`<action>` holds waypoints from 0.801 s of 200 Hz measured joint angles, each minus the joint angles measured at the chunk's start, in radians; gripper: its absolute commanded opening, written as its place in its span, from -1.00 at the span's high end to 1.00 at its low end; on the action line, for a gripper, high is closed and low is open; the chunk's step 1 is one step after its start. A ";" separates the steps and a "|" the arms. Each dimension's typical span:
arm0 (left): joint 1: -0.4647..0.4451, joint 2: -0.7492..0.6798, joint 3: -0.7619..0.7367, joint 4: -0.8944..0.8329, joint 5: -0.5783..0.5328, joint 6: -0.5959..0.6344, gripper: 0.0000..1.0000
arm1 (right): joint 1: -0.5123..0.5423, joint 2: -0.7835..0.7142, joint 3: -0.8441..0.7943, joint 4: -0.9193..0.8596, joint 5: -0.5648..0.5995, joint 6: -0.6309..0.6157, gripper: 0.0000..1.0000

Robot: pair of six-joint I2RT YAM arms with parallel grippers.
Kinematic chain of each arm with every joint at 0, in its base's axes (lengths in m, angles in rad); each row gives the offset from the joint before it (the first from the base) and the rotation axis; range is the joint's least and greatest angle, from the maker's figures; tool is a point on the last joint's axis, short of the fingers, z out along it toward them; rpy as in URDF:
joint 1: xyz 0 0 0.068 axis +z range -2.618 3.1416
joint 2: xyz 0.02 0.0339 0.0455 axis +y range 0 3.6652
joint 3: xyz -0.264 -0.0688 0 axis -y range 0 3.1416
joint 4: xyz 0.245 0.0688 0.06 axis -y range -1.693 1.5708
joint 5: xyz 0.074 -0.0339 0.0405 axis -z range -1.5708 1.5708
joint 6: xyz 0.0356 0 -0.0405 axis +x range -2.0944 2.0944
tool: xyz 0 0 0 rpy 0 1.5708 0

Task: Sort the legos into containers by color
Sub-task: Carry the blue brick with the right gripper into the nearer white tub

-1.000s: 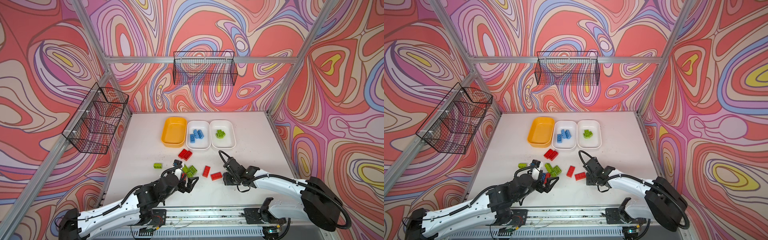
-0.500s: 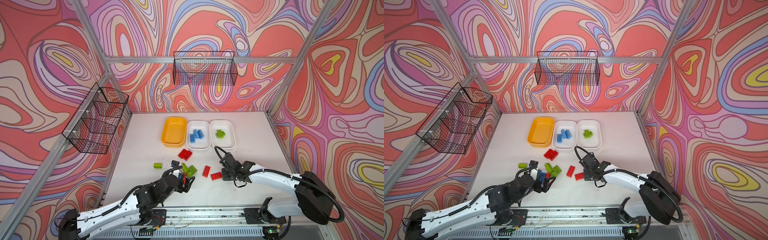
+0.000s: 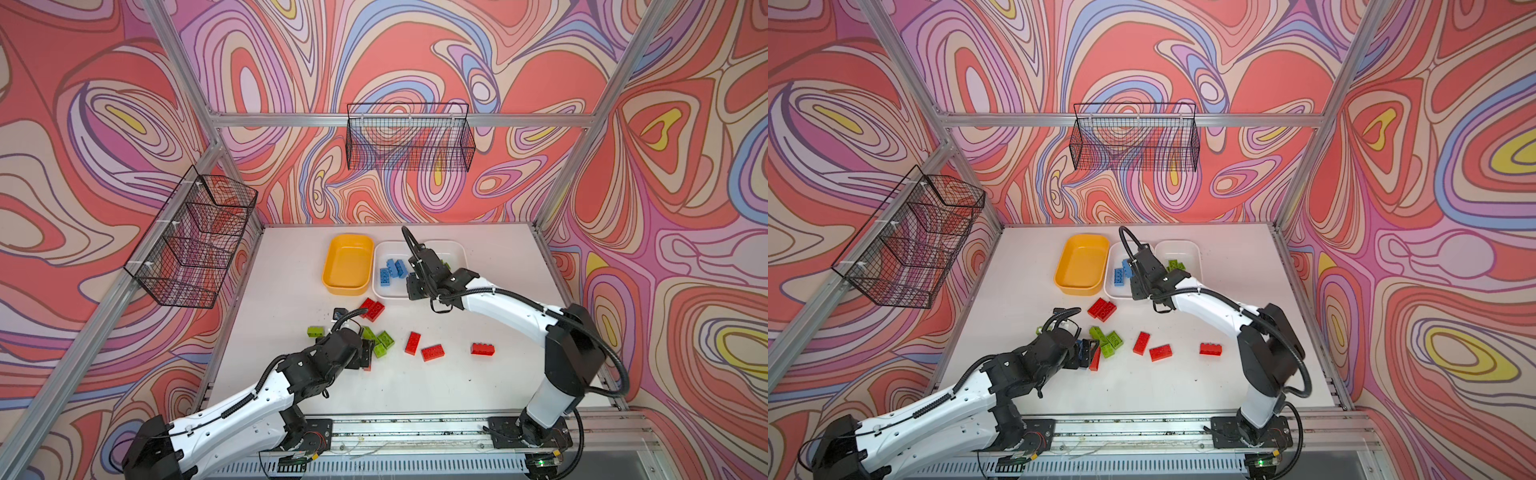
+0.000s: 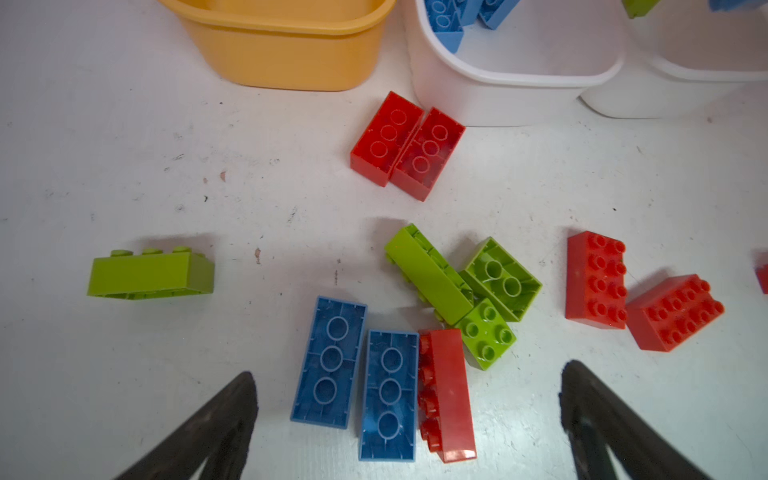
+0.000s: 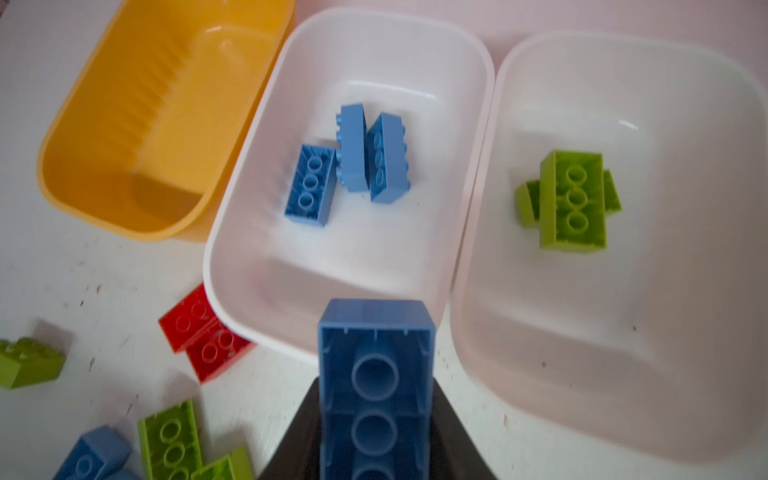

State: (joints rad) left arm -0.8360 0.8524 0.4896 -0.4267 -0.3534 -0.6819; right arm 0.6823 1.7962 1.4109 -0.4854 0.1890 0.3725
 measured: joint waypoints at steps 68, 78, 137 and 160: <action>0.108 0.026 0.000 -0.062 0.067 -0.049 -1.00 | -0.075 0.361 0.293 0.020 -0.128 -0.089 0.00; 0.118 0.035 0.000 -0.063 0.075 -0.053 -1.00 | -0.076 0.386 0.311 0.018 -0.140 -0.091 -0.23; 0.209 0.063 -0.046 -0.036 0.137 -0.055 -1.00 | -0.077 0.339 0.298 0.019 -0.188 -0.097 -0.96; 0.241 0.114 -0.078 0.015 0.160 -0.055 -0.99 | -0.071 0.214 0.198 0.028 -0.182 -0.090 -0.97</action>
State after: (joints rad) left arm -0.5945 0.9661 0.4118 -0.4114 -0.1932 -0.7372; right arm 0.6113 2.0102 1.6089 -0.4572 0.0067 0.2829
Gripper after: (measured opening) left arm 0.999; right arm 0.981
